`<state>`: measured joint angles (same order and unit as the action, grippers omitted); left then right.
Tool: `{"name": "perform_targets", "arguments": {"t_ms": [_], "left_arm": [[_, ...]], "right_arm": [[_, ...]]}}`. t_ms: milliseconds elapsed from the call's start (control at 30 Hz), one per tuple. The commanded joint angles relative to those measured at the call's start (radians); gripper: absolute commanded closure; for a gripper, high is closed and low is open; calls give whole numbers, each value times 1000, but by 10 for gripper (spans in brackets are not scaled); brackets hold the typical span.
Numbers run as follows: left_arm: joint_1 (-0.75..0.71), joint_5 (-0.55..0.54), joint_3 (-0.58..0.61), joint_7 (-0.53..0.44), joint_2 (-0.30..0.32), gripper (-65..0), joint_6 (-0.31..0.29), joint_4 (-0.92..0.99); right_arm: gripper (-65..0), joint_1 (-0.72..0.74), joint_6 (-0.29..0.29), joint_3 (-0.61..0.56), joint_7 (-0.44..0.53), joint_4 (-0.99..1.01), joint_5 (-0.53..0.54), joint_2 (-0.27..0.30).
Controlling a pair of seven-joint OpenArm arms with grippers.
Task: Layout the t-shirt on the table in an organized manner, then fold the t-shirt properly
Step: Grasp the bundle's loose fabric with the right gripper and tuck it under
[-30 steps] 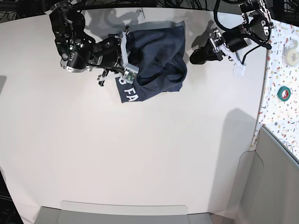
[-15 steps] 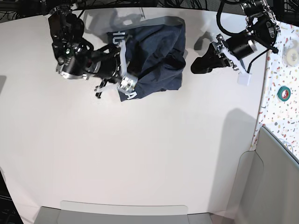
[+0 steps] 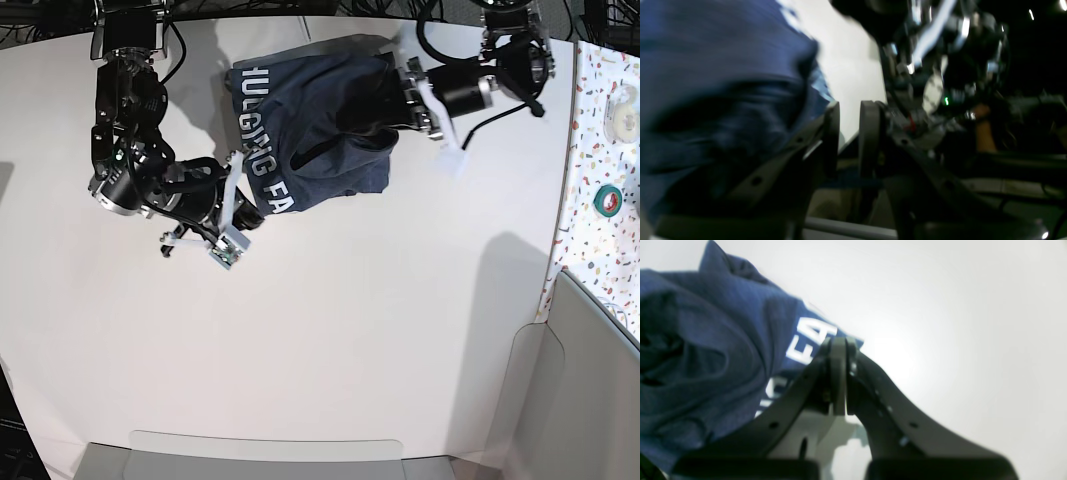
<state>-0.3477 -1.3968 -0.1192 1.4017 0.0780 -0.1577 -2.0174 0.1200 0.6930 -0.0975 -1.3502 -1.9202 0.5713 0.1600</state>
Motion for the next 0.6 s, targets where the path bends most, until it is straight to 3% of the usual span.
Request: {"name": "perform_targets", "arguments": {"t_ms": [0, 200, 567], "left_arm": [[-7, 9, 22, -5, 4, -71, -1, -13], [-9, 101, 43, -5, 9, -58, 4, 5], [-11, 317, 31, -5, 10, -58, 4, 105]], "right_arm": [[0, 28, 5, -18, 21, -20, 19, 2], [0, 66, 5, -141, 21, -12, 109, 10], [0, 174, 5, -440, 25, 126, 108, 0]]}}
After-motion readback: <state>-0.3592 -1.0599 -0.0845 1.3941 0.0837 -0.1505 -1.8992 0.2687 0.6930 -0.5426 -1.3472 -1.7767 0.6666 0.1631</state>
